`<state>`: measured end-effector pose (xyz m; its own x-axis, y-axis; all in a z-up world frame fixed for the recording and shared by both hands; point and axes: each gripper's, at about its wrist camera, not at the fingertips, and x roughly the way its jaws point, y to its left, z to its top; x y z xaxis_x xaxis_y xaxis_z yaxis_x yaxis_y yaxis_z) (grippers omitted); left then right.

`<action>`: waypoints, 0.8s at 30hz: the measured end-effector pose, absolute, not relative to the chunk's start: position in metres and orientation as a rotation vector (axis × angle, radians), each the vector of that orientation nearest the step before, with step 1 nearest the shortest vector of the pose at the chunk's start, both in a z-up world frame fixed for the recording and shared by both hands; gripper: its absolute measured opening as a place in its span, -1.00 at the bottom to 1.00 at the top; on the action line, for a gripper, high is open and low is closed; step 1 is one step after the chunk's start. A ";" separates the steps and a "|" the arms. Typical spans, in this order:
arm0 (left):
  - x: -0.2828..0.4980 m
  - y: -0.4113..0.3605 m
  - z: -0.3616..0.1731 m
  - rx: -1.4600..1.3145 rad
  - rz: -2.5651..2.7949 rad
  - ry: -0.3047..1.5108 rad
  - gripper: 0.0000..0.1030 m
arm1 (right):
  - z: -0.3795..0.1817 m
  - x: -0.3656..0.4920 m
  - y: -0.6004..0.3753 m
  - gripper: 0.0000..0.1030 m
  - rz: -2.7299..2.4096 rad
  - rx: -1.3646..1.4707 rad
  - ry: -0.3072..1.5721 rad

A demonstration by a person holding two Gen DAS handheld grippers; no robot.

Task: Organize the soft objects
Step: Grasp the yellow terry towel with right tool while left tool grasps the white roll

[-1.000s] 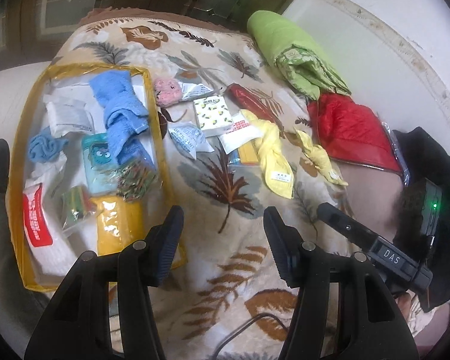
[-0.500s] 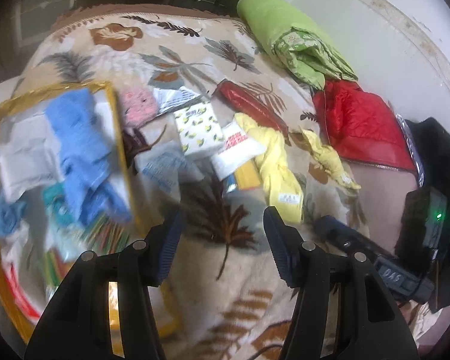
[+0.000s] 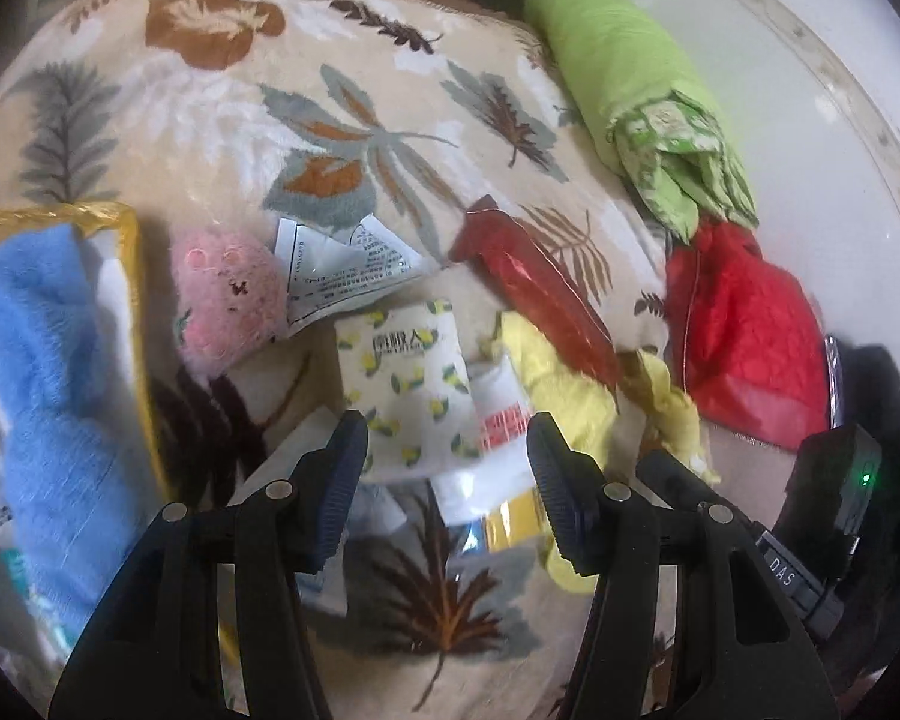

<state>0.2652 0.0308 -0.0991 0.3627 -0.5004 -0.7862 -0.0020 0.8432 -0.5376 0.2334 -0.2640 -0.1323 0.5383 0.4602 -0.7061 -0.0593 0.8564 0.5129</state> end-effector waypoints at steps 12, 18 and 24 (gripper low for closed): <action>0.296 0.020 -0.136 -0.490 -0.241 1.264 0.08 | -0.157 0.266 -0.255 0.49 0.274 0.509 1.063; 0.280 0.016 -0.129 -0.434 -0.268 1.233 -0.30 | -0.157 0.255 -0.255 -0.06 0.312 0.513 1.046; 0.245 0.022 -0.112 -0.463 -0.300 1.206 -0.52 | -0.147 0.221 -0.255 -0.48 0.317 0.457 1.010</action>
<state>0.2452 0.0217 -0.1116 0.3346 -0.4599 -0.8225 -0.0213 0.8689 -0.4945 0.2214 -0.2548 -0.1465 0.4991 0.4574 -0.7360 -0.0450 0.8619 0.5051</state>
